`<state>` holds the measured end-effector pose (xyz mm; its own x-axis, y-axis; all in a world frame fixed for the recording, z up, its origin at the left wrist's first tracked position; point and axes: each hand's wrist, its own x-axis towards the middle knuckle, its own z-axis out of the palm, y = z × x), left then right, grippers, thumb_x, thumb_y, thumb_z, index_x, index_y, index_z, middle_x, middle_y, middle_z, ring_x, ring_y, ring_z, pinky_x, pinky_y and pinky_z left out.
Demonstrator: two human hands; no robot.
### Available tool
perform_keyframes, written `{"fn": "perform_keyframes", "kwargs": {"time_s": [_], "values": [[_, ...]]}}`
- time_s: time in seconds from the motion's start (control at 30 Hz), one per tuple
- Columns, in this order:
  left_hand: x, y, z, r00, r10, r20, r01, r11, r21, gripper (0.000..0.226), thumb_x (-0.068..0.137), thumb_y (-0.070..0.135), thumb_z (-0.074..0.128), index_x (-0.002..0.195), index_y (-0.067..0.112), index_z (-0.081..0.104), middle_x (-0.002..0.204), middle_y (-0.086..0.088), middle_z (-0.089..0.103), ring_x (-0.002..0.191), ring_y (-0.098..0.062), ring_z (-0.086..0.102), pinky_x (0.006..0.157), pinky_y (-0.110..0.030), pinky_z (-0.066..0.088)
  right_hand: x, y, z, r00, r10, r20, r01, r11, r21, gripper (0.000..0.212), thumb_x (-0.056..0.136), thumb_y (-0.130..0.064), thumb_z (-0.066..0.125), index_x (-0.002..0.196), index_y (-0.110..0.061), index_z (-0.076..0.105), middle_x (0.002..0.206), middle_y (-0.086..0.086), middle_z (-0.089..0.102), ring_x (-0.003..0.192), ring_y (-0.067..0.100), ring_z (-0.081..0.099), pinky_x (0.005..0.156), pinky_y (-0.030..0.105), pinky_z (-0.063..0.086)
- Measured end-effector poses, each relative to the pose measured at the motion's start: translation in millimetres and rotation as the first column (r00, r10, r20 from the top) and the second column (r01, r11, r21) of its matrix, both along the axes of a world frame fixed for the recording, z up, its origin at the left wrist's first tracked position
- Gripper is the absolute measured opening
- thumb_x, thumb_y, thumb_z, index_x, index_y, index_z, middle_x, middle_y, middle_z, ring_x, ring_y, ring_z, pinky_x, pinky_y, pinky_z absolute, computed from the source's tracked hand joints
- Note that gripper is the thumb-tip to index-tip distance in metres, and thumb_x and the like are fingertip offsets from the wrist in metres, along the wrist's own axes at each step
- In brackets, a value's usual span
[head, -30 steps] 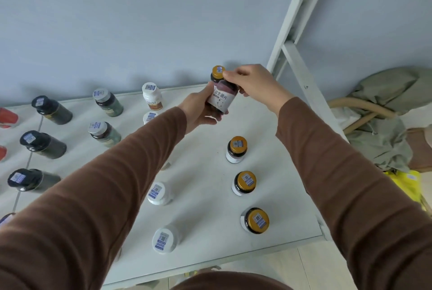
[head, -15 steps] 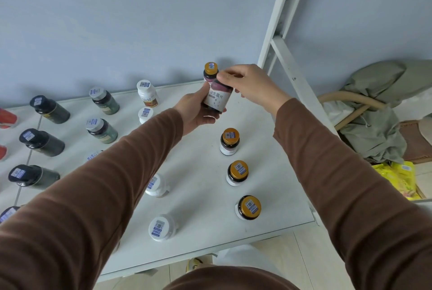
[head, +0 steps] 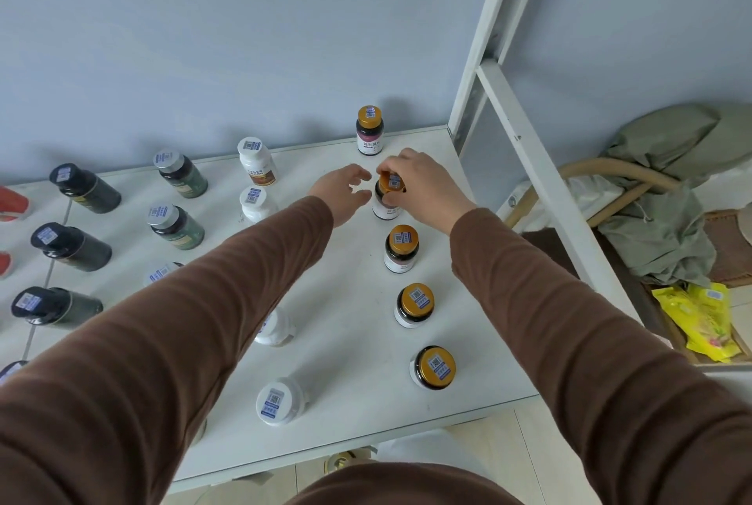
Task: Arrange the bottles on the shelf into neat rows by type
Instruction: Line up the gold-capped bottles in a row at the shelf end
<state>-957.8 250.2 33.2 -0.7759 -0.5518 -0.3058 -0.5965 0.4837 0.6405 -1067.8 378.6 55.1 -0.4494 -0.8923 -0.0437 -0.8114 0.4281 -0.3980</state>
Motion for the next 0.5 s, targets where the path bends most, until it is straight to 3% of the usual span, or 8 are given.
{"fn": "perform_keyframes", "kwargs": {"time_s": [0.1, 0.2, 0.27, 0.4, 0.5], "values": [[1, -6, -5, 0.999, -0.024, 0.024, 0.026, 0.996, -0.086, 0.037, 0.09, 0.031, 0.057, 0.127, 0.025, 0.053, 0.131, -0.002, 0.056, 0.116, -0.023, 0.054, 0.099, -0.035, 0.043, -1, -2, -6, 1.0, 0.02, -0.014, -0.019, 0.999, 0.029, 0.045, 0.088, -0.03, 0.068, 0.13, -0.022, 0.054, 0.12, 0.004, 0.053, 0.11, 0.025, 0.05, 0.089, 0.034, 0.043], [0, -13, -7, 1.0, -0.021, 0.005, 0.021, 0.991, -0.135, 0.037, 0.09, 0.032, 0.057, 0.126, 0.024, 0.053, 0.129, -0.003, 0.057, 0.116, -0.023, 0.053, 0.097, -0.036, 0.043, -7, -3, -4, 0.993, 0.002, 0.121, -0.005, 1.0, 0.02, 0.052, 0.085, -0.04, 0.069, 0.132, -0.025, 0.054, 0.123, 0.001, 0.052, 0.111, 0.02, 0.049, 0.091, 0.033, 0.042], [-4, -21, -5, 1.0, 0.002, -0.023, -0.006, 0.983, -0.186, 0.036, 0.09, 0.032, 0.055, 0.125, 0.023, 0.054, 0.127, -0.003, 0.058, 0.115, -0.024, 0.053, 0.097, -0.037, 0.043, -18, -8, 2, 0.982, -0.047, 0.182, 0.06, 0.996, -0.068, 0.047, 0.087, -0.044, 0.066, 0.13, -0.026, 0.057, 0.121, -0.001, 0.053, 0.108, 0.016, 0.051, 0.09, 0.031, 0.043], [-18, -41, -5, 0.998, 0.05, -0.028, -0.056, 0.958, -0.281, 0.034, 0.091, 0.029, 0.051, 0.125, 0.021, 0.054, 0.129, -0.005, 0.057, 0.12, -0.027, 0.049, 0.1, -0.037, 0.04, -45, -46, 12, 0.992, -0.112, 0.065, 0.123, 0.971, -0.203, 0.036, 0.095, -0.025, 0.057, 0.131, -0.021, 0.055, 0.126, 0.004, 0.052, 0.115, 0.023, 0.048, 0.094, 0.033, 0.041], [-28, -52, -8, 0.997, 0.074, -0.001, -0.071, 0.957, -0.28, 0.036, 0.092, 0.027, 0.05, 0.127, 0.019, 0.052, 0.131, -0.005, 0.055, 0.123, -0.028, 0.047, 0.102, -0.037, 0.038, -59, -82, 5, 0.997, -0.024, -0.067, 0.014, 0.991, -0.136, 0.046, 0.093, -0.008, 0.054, 0.137, -0.021, 0.049, 0.137, 0.004, 0.045, 0.123, 0.027, 0.038, 0.099, 0.033, 0.038]]}}
